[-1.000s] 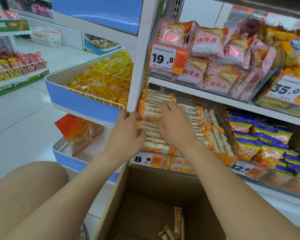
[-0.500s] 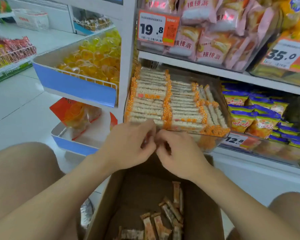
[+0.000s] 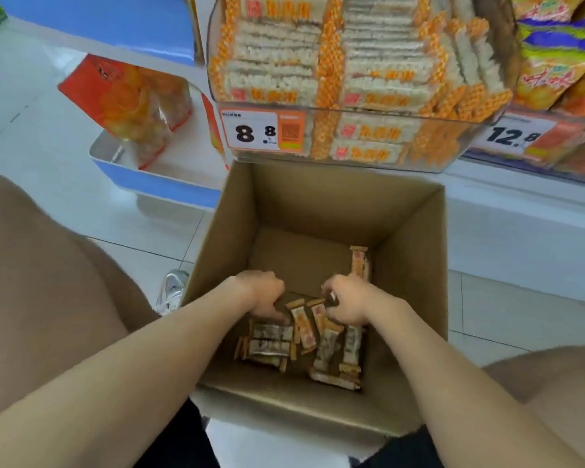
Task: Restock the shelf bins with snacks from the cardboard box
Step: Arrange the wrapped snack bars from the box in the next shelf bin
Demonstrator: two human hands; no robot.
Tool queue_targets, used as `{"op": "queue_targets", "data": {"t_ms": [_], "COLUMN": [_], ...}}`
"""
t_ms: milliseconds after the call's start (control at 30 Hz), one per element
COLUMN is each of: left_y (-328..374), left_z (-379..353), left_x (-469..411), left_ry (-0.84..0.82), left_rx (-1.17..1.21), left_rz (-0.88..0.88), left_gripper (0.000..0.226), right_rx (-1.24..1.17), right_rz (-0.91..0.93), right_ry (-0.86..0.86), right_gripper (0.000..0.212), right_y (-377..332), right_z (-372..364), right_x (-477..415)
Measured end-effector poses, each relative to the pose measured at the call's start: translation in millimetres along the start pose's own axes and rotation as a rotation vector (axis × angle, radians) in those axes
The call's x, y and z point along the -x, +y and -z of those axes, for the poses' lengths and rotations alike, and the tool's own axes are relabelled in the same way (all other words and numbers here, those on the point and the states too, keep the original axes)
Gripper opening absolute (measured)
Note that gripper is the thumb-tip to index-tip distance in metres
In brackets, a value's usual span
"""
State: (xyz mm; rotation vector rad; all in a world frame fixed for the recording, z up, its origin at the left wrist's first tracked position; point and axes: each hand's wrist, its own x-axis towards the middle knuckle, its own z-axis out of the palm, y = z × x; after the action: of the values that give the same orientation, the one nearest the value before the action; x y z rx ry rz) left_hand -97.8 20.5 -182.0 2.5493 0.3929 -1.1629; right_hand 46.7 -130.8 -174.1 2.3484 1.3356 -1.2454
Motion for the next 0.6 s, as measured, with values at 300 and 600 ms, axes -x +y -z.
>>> {"op": "queue_targets", "data": {"t_ms": [300,600], "left_y": [2,11], "left_z": [-62,-97], "left_x": [-82,-139], "left_ry": [0.000,0.132], "left_rx": [0.214,0.461], "left_rz": [0.017,0.090], "left_gripper": [0.065,0.049], "right_rx": [-0.018,-0.024], "right_rz": [-0.146,-0.176], "right_ry": [-0.003,0.040], "right_gripper": [0.021,0.058], "right_y": [16,5], "right_z": [-69,-109], "right_x": [-67,-110]}}
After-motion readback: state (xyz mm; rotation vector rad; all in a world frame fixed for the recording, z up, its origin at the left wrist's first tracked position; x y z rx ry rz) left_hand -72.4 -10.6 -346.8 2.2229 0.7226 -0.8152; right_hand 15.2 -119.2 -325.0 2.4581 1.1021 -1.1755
